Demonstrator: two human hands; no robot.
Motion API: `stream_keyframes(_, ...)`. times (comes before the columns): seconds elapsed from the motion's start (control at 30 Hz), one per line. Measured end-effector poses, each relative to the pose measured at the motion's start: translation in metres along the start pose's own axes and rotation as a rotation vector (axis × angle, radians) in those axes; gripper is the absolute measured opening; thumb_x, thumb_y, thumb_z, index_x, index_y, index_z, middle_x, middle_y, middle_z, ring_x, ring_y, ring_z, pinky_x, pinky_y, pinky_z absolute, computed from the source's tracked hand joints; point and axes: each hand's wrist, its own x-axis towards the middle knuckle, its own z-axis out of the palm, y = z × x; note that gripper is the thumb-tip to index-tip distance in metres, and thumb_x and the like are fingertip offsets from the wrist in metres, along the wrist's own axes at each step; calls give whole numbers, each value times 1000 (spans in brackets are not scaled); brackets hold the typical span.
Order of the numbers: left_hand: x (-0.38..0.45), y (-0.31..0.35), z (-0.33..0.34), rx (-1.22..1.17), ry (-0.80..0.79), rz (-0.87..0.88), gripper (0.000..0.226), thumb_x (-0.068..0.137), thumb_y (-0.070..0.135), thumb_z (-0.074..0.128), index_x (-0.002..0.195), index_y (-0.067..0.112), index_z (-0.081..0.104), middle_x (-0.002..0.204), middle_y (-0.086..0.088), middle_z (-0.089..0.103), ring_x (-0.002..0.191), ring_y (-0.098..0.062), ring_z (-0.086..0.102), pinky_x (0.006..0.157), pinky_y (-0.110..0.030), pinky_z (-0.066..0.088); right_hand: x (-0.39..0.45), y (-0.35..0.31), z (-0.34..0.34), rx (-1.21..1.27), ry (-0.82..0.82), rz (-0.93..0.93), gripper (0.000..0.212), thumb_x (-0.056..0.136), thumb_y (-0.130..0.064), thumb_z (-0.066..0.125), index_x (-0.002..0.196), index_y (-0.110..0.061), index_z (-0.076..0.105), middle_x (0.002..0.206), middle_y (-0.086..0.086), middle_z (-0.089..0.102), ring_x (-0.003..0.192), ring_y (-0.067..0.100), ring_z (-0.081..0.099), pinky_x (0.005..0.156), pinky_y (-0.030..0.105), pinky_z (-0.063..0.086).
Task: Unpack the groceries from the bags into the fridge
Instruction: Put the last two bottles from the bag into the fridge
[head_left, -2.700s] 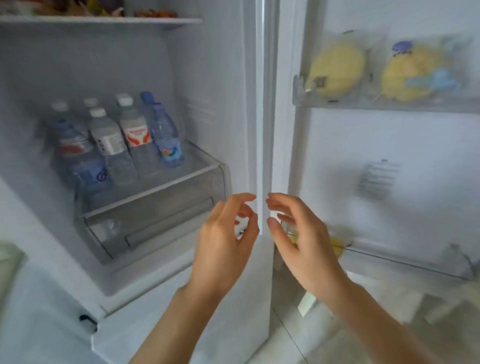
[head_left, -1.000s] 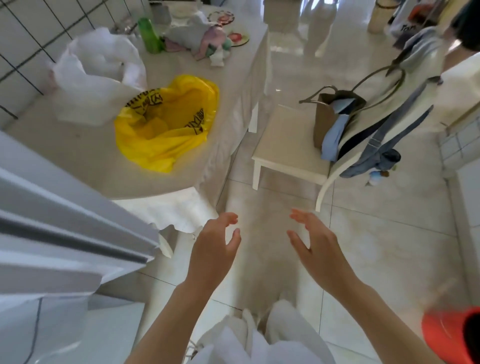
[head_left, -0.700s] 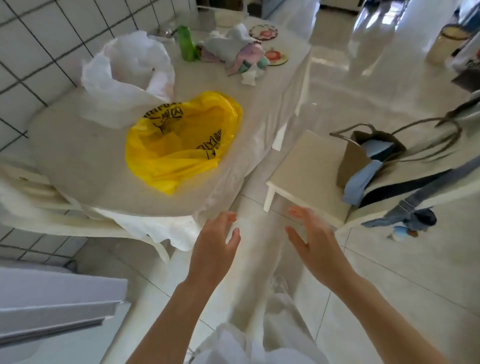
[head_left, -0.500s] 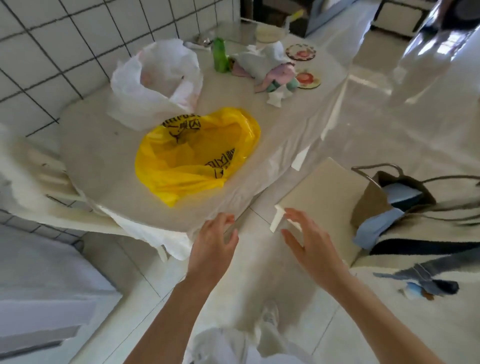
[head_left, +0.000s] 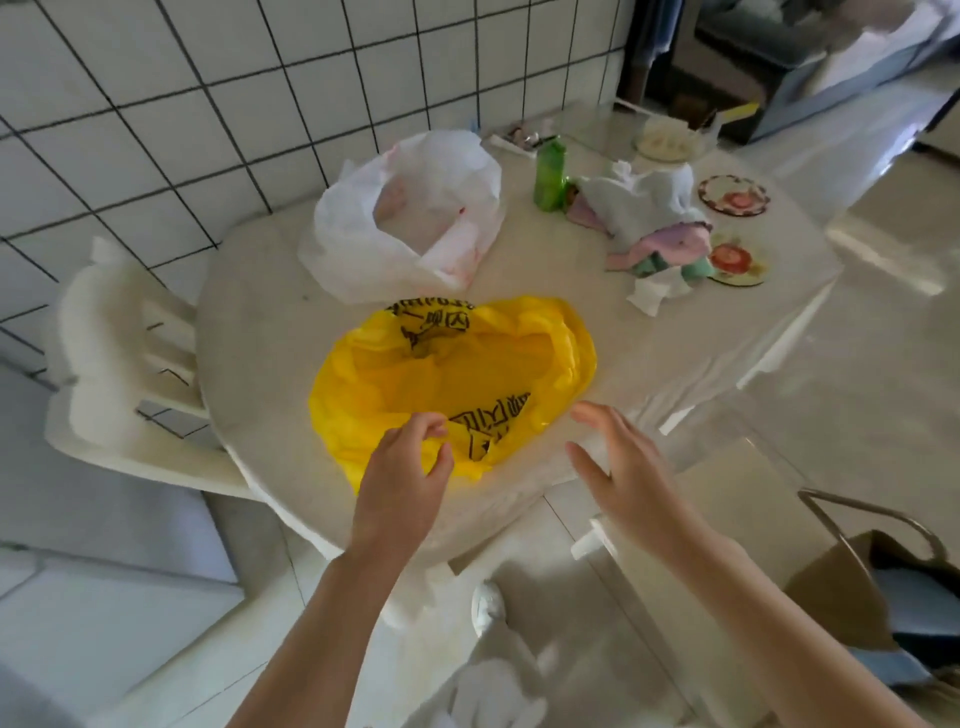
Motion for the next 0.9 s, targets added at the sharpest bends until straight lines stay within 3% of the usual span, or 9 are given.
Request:
stream_keyframes(0.23,97,-7,1,11,64,-29,24,91,18,61,115,19,60,107,7,67,103,-14,60,82,-26,46,100,3,2,4,-9,-49,38,92,-29,58,126,-13,51,124,4,59,106,20,61,88,36,51)
stream_keyframes(0.4,155,-12,-2,44,74,-44,25,90,19,61,115,21,59,107,7,66,105,-13,58,85,-26,46,165,4,4,-3,-47,-88,38,93,-29,56,128,-16,51,130,-1,55,113,15,56,93,27,44)
stream_keyframes(0.5,180,-16,-5,93,71,-48,25,91,20,60,115,22,58,109,6,65,105,-14,57,84,-21,40,199,7,6,-16,-79,-113,37,94,-30,55,129,-17,51,128,-2,56,116,16,54,95,30,44)
stream_keyframes(0.7,236,-14,-9,221,43,-49,27,93,24,57,119,23,55,112,1,62,108,-19,54,83,-39,50,278,16,11,-19,-168,-193,39,94,-31,54,131,-18,48,128,-3,56,116,15,55,95,27,42)
stream_keyframes(0.9,320,-1,-8,376,13,21,29,94,20,54,122,13,55,115,-2,63,113,-21,51,81,-37,48,372,27,15,-8,-308,-273,40,95,-30,54,132,-18,44,133,1,52,121,20,50,99,30,39)
